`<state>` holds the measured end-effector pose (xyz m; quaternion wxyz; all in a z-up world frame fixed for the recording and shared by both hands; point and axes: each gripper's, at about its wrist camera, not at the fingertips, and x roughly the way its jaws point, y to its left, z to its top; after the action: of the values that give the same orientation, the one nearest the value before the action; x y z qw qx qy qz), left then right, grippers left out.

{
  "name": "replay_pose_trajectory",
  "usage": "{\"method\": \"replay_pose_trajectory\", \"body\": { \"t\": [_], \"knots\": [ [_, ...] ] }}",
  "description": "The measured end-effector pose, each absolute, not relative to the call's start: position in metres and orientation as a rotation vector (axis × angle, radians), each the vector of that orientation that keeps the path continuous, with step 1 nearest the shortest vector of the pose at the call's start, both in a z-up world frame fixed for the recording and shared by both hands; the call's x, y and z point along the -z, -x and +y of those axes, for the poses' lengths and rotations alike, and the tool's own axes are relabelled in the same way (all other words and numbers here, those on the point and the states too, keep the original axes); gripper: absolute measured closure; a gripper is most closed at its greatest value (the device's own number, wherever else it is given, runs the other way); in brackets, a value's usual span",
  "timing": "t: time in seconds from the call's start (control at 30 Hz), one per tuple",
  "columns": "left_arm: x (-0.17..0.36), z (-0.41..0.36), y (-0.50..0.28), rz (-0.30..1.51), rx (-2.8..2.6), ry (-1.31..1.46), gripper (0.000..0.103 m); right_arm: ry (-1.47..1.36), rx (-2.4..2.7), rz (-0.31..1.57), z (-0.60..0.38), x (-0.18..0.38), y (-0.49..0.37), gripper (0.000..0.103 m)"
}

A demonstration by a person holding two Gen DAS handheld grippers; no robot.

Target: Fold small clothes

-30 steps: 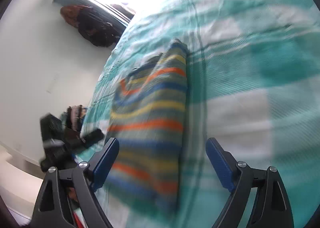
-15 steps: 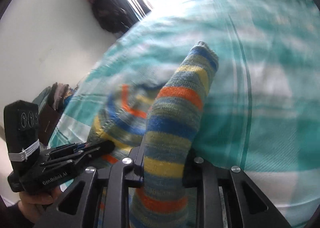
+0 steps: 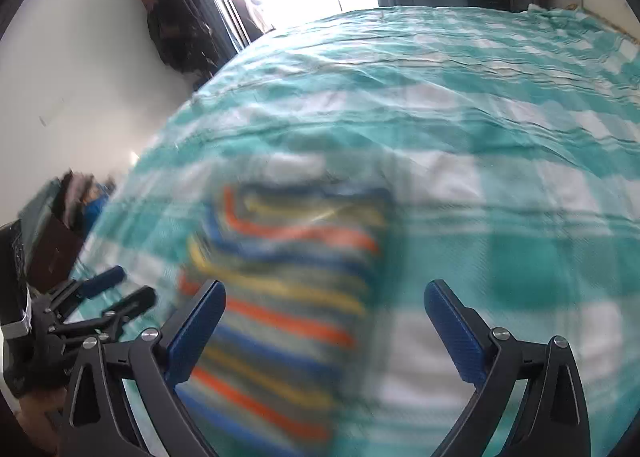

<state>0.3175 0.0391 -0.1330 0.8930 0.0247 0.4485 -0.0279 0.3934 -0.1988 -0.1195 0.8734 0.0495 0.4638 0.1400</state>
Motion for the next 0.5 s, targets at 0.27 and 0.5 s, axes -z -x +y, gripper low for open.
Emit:
{"method": "replay_pose_trajectory", "body": {
  "t": [0.27,0.5],
  "knots": [
    [0.093,0.020,-0.183,0.958,-0.070,-0.107,0.005,0.033,-0.279,1.023,-0.195,0.099,-0.239,0.001],
    [0.047,0.021,-0.120,0.993,-0.043,-0.063,0.005,0.052,-0.237,0.984,-0.180,0.054,-0.147,0.000]
  ]
}}
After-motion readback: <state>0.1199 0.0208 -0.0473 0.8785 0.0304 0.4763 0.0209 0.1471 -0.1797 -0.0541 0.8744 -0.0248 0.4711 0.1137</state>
